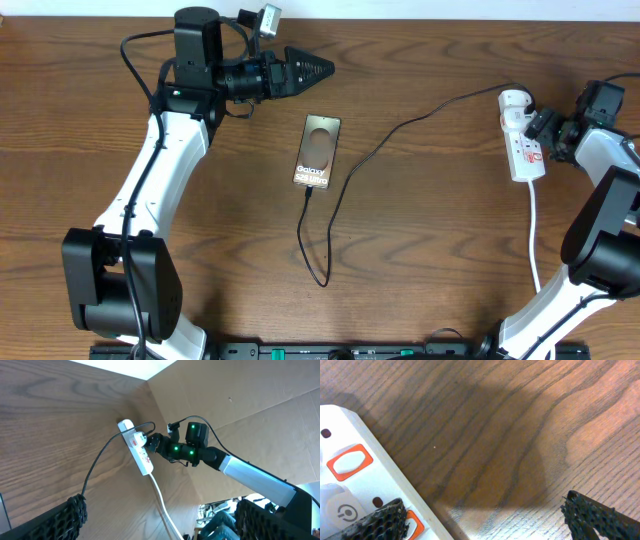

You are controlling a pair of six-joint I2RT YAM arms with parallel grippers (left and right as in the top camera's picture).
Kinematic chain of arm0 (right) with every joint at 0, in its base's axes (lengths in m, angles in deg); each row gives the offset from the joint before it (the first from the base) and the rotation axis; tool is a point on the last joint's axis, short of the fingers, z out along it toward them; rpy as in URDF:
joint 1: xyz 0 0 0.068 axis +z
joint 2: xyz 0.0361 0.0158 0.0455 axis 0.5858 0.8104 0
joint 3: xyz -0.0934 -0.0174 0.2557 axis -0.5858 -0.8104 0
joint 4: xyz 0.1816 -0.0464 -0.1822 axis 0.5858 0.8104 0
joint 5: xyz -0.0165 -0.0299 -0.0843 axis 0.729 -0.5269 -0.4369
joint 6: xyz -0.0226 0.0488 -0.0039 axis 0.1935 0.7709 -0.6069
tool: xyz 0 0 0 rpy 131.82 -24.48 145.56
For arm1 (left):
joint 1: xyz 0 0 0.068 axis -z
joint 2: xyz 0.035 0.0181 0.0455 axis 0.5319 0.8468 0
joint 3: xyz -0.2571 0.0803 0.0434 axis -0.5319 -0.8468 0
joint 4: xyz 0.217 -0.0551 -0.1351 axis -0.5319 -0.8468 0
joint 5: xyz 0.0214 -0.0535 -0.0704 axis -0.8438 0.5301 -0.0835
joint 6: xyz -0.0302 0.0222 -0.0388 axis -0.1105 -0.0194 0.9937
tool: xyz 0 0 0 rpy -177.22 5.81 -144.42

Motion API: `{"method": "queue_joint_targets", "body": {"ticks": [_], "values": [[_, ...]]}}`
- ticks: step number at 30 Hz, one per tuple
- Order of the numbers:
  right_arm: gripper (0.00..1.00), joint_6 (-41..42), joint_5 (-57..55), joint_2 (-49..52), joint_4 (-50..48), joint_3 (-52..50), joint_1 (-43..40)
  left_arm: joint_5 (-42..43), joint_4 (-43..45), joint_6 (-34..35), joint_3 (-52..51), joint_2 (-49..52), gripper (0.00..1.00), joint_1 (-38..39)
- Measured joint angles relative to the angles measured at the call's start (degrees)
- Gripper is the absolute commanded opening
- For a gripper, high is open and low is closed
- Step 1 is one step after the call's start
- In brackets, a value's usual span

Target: Plug charger to phone and switch on socket

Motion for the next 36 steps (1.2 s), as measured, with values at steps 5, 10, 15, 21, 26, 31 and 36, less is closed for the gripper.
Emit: {"method": "queue_joint_targets", "body": {"ticks": [5, 10, 15, 21, 26, 31, 36], "values": [[0.99, -0.02, 0.15, 0.31, 1.46, 1.09, 0.04, -0.02, 0.00, 0.00, 0.00, 0.00, 0.96, 0.00], [0.99, -0.31, 2.12, 0.76, 3.17, 2.29, -0.35, 0.00, -0.02, 0.00, -0.02, 0.00, 0.96, 0.00], [0.99, -0.28, 2.49, 0.94, 4.17, 2.84, -0.44, 0.00, 0.00, 0.00, 0.00, 0.00, 0.96, 0.00], [0.99, 0.02, 2.58, 1.03, 5.46, 3.39, -0.46, 0.00, 0.00, 0.00, -0.02, 0.00, 0.96, 0.00], [0.99, 0.04, 2.80, 1.03, 6.08, 3.61, -0.44, -0.02, 0.00, 0.00, 0.00, 0.00, 0.96, 0.00], [0.99, 0.37, 2.86, 0.90, 7.41, 3.91, -0.39, 0.00, 0.00, 0.00, -0.02, 0.00, 0.96, 0.00], [0.99, 1.25, 3.63, 0.17, 10.12, 3.78, -0.28, -0.02, 0.00, 0.00, 0.00, 0.00, 0.96, 0.00]]}}
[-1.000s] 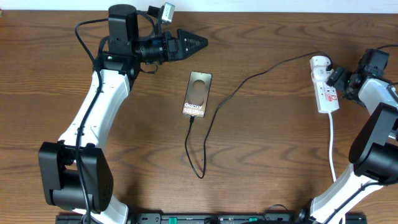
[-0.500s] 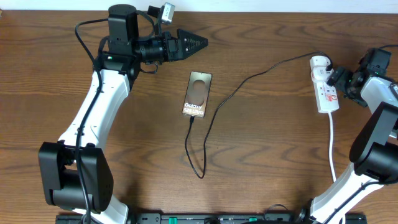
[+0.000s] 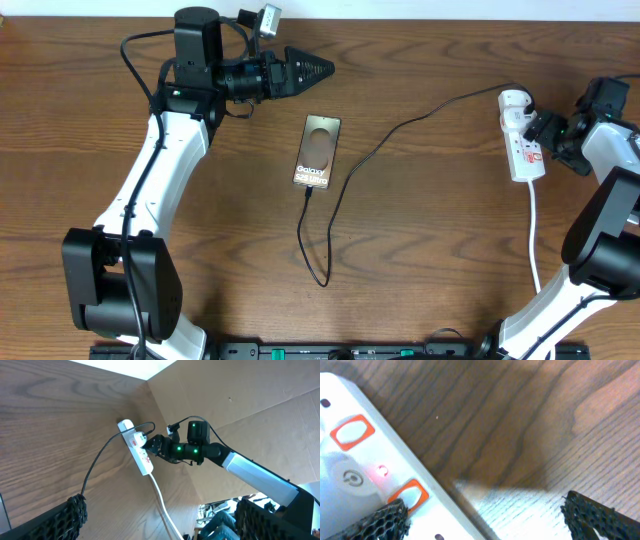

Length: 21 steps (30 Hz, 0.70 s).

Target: Plug charger to phone and switch on socket

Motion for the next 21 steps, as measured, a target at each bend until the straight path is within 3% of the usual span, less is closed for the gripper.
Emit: {"method": "queue_joint_targets", "body": {"ticks": [6, 14, 21], "values": [[0.99, -0.09, 6.78, -0.50, 3.54, -1.29, 2.67, 0.00, 0.00, 0.00, 0.00, 0.00, 0.96, 0.00], [0.99, -3.85, 4.13, 0.50, 4.52, -1.07, 4.33, 0.00, 0.00, 0.00, 0.00, 0.00, 0.96, 0.00], [0.99, -8.63, 2.19, 1.49, 14.47, 1.99, 2.89, 0.00, 0.00, -0.02, 0.00, 0.00, 0.96, 0.00]]}}
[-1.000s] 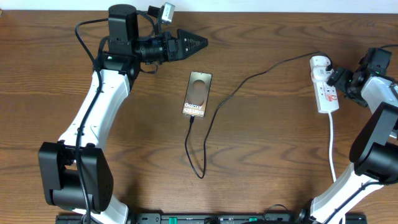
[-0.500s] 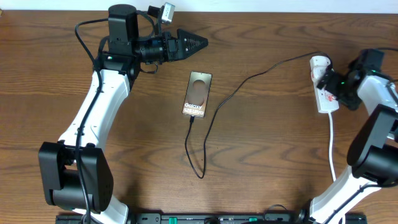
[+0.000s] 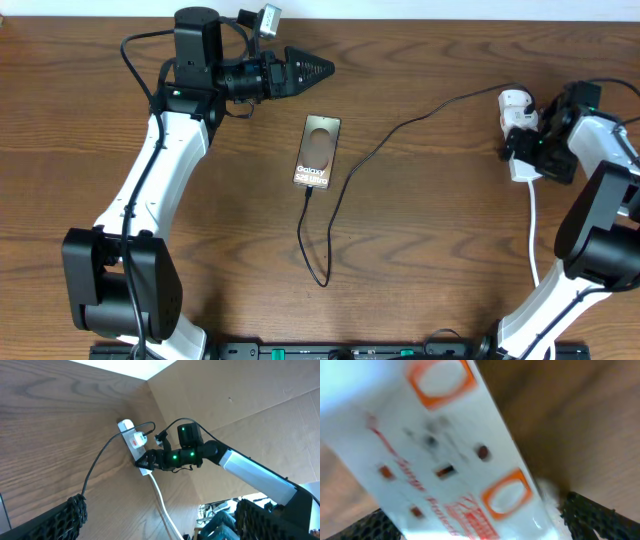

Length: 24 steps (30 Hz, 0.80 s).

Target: Plug charger to phone and switch on socket

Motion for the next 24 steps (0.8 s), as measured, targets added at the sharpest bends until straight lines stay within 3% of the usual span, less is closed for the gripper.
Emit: {"method": "queue_joint_targets", "body": {"ticks": [6, 24], "values": [[0.99, -2.03, -0.04, 0.87, 6.49, 4.35, -1.07, 0.00, 0.00, 0.02, 0.00, 0.00, 0.96, 0.00], [0.99, -5.31, 0.00, 0.76, 6.86, 6.21, -1.05, 0.02, 0.00, 0.02, -0.02, 0.00, 0.96, 0.00]]}}
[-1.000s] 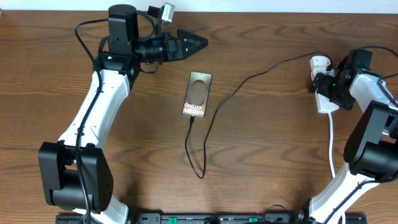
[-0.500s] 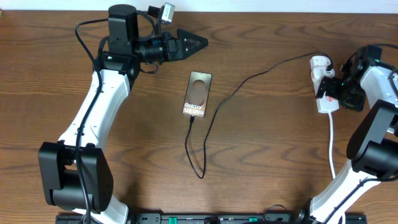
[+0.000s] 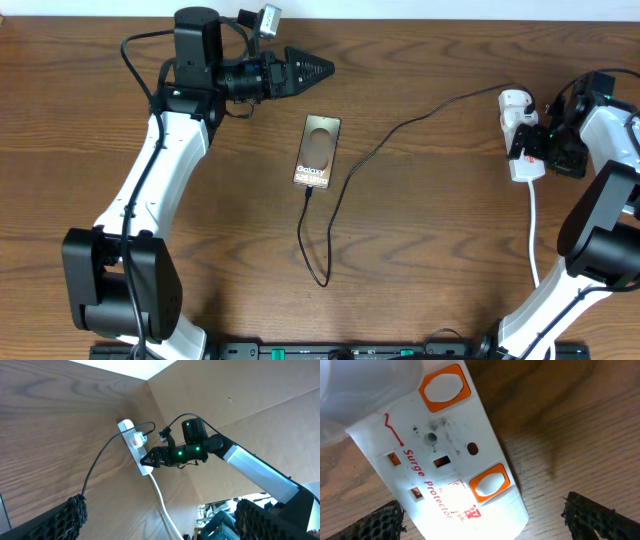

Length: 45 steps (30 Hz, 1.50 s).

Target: Plug charger to phone and switch on socket

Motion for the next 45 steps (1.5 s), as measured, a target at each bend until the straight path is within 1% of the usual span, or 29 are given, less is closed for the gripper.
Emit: {"method": "queue_joint_targets", "body": {"ticks": [39, 42, 45], "values": [[0.99, -0.20, 0.00, 0.00, 0.00, 0.00, 0.00, -0.02, 0.00, 0.00, 0.02, 0.00, 0.96, 0.00], [0.99, -0.20, 0.00, 0.00, -0.02, 0.00, 0.00, -0.02, -0.09, 0.00, 0.00, -0.63, 0.96, 0.00], [0.99, -0.20, 0.00, 0.00, -0.02, 0.00, 0.00, -0.17, -0.96, -0.61, 0.00, -3.80, 0.96, 0.00]]}}
